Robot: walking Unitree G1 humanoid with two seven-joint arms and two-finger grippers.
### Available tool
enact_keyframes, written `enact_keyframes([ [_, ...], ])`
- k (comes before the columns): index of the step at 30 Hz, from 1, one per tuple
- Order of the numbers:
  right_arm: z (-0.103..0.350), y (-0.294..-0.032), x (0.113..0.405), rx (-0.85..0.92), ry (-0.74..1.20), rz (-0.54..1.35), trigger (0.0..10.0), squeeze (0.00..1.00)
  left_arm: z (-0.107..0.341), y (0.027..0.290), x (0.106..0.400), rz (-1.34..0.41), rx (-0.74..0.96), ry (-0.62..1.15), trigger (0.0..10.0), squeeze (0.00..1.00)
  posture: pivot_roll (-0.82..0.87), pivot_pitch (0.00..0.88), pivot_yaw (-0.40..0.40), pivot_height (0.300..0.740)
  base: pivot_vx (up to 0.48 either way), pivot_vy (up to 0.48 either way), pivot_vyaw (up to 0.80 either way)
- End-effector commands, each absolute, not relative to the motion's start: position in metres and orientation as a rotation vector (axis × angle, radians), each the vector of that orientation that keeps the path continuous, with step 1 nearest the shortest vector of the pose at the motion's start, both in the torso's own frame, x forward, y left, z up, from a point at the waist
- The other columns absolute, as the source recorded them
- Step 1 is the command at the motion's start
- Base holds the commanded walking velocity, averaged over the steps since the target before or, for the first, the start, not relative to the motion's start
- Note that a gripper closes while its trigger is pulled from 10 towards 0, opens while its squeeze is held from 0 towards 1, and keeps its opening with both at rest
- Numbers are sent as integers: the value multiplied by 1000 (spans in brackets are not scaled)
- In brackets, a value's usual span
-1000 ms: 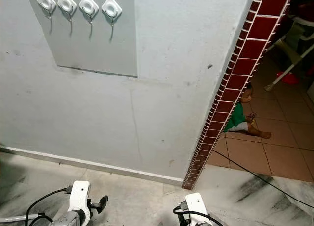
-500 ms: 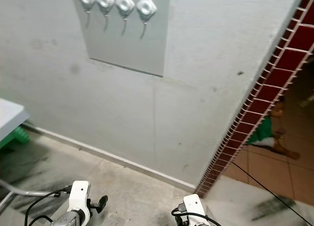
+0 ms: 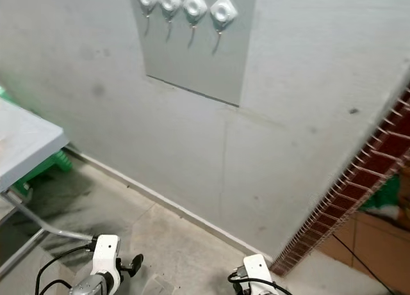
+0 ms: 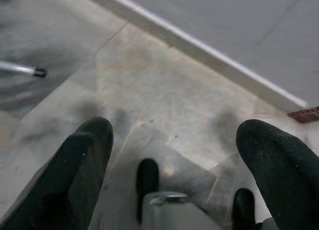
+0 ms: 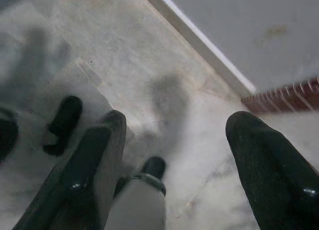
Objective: Hang keys on a hook
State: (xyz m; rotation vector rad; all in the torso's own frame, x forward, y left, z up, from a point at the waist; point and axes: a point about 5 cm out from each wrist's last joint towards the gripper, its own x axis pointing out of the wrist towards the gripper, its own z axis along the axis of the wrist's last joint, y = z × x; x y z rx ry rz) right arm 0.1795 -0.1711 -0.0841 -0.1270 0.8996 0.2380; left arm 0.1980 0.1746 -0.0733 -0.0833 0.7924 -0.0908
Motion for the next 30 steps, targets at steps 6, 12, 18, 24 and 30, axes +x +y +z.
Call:
enact_keyframes([
  [6, -86, -173, 176, -134, 908, 244, 10000, 0, -74, 172, 198, -86, -96, 796, 10000, 0, 29, 0, -21, 732, 0, 0, 800],
  [12, -86, -174, 175, -134, 909, 246, 10000, 0, -74, 171, 197, -82, -97, 798, 10000, 0, 31, 0, -24, 732, 0, 0, 800],
  [18, -85, -174, 175, -132, 908, 245, 10000, 0, -75, 171, 196, -70, -111, 800, 10000, 0, 32, 0, -25, 732, 0, 0, 800],
  [24, -85, -175, 177, -134, 905, 246, 10000, 0, -75, 172, 196, -61, -123, 800, 10000, 0, 34, 0, -31, 732, 0, 0, 800],
  [30, -83, -176, 180, -134, 896, 243, 10000, 0, -74, 170, 198, -59, -129, 793, 10000, 0, 34, 0, -30, 732, 0, 0, 800],
])
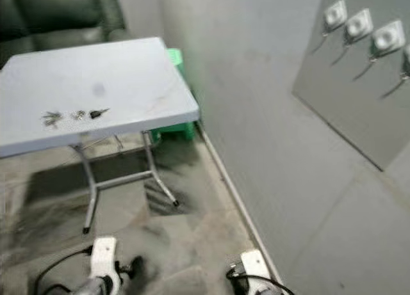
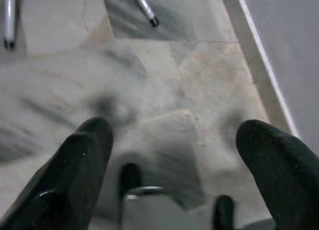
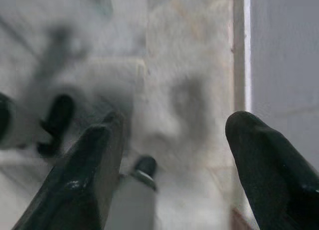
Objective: Hang keys on a hook
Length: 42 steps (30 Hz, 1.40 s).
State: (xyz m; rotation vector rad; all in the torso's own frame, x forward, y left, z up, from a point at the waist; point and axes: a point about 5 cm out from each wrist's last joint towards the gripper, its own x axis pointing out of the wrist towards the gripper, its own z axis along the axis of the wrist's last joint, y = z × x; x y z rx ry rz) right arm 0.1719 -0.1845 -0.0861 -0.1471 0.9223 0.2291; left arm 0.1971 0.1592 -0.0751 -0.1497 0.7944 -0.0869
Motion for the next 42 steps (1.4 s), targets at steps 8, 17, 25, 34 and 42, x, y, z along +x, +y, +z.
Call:
enact_keyframes([
  [8, -80, -175, 186, -127, 875, 242, 10000, 0, -71, 168, 203, -63, -140, 774, 10000, 0, 29, 0, -27, 732, 0, 0, 800],
  [17, -51, -167, 230, -9, 651, 229, 10000, 0, -40, 166, 247, -114, -181, 572, 10000, 0, 17, 0, -20, 732, 0, 0, 422],
  [25, -36, -165, 250, 7, 559, 229, 10000, 0, -17, 166, 273, -108, -222, 456, 10000, 0, 14, 0, -14, 732, 0, 0, 0],
  [34, -19, -166, 266, 12, 443, 238, 10000, 0, -1, 161, 286, -122, -246, 339, 10000, 0, 13, 0, -15, 732, 0, 0, 0],
  [42, 14, -163, 289, 60, 226, 263, 10000, 0, 23, 162, 298, -164, -268, 163, 10000, 0, 18, 0, -20, 732, 0, 0, 0],
])
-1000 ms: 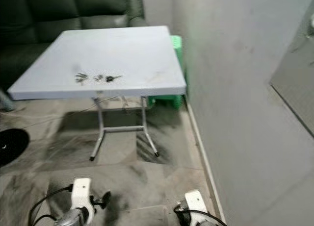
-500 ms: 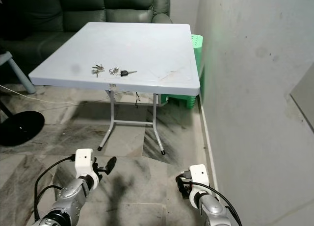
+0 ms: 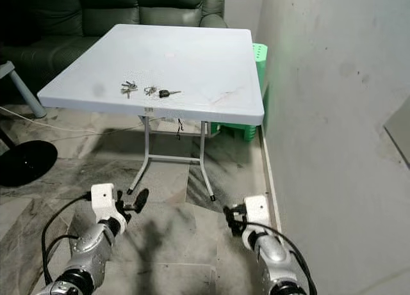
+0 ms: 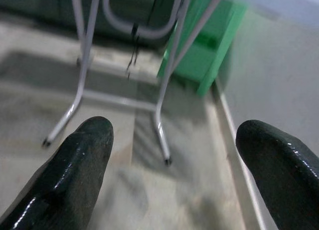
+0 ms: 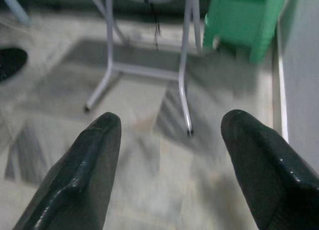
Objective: Hang keys on a hook
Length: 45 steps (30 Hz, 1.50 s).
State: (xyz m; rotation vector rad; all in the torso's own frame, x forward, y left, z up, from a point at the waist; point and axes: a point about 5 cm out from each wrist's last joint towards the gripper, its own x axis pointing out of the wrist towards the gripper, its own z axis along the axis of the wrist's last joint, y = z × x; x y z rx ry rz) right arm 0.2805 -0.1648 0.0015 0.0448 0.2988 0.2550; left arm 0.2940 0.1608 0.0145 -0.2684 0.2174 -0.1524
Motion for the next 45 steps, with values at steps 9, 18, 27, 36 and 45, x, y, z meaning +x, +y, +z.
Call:
enact_keyframes([
  [9, 44, -150, 307, 94, 53, 286, 10000, 0, 49, 169, 312, -158, -301, 28, 10000, 0, 21, 0, -14, 732, 0, 0, 0],
  [18, 51, -148, 310, 101, 23, 303, 10000, 0, 58, 171, 319, -157, -314, 3, 10000, 0, 25, 0, -18, 732, 0, 362, 0],
  [27, 53, -148, 311, 99, 10, 306, 10000, 0, 62, 170, 322, -164, -326, -10, 10000, 0, 21, 0, -18, 732, 0, 474, 0],
  [36, 56, -148, 313, 88, 1, 317, 10000, 0, 67, 171, 325, -163, -334, -20, 10000, 0, 23, 0, -24, 732, 0, 472, 0],
  [45, 58, -147, 313, 87, -4, 325, 10000, 0, 68, 170, 326, -163, -339, -24, 10000, 0, 22, 0, -27, 732, 0, 472, 0],
])
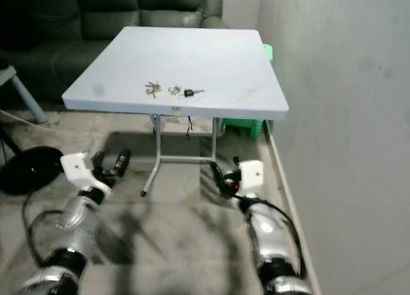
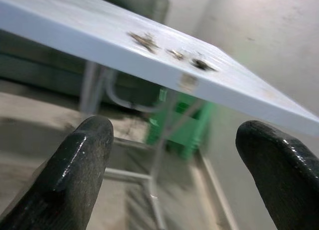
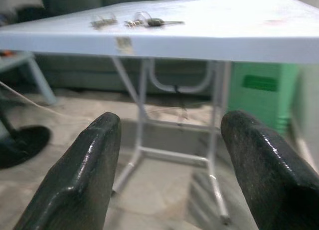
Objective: Hang keys on a hook
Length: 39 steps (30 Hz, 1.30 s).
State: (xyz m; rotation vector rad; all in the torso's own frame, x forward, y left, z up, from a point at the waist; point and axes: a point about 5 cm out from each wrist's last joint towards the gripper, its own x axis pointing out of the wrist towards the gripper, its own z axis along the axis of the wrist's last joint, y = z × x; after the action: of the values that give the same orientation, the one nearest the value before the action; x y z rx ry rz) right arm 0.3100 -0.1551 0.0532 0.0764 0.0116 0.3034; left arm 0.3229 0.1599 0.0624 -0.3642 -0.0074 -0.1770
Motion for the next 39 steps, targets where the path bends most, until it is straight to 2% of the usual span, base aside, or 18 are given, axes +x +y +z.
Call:
enact_keyframes([
  [1, 58, -147, 313, 87, -5, 326, 10000, 0, 68, 170, 326, -163, -339, -25, 10000, 0, 22, 0, -27, 732, 0, 472, 0],
  [13, 59, -149, 313, 83, -9, 327, 10000, 0, 70, 168, 327, -161, -353, -25, 10000, 0, 15, 0, -31, 732, 0, 461, 0],
  [29, 62, -156, 313, 57, -15, 331, 10000, 0, 68, 170, 327, -140, -332, -9, 10000, 0, 13, 0, -33, 732, 0, 0, 0],
  [39, 64, -157, 314, 51, -18, 332, 10000, 0, 68, 172, 327, -126, -345, 2, 10000, 0, 13, 0, -34, 732, 284, 0, 0],
])
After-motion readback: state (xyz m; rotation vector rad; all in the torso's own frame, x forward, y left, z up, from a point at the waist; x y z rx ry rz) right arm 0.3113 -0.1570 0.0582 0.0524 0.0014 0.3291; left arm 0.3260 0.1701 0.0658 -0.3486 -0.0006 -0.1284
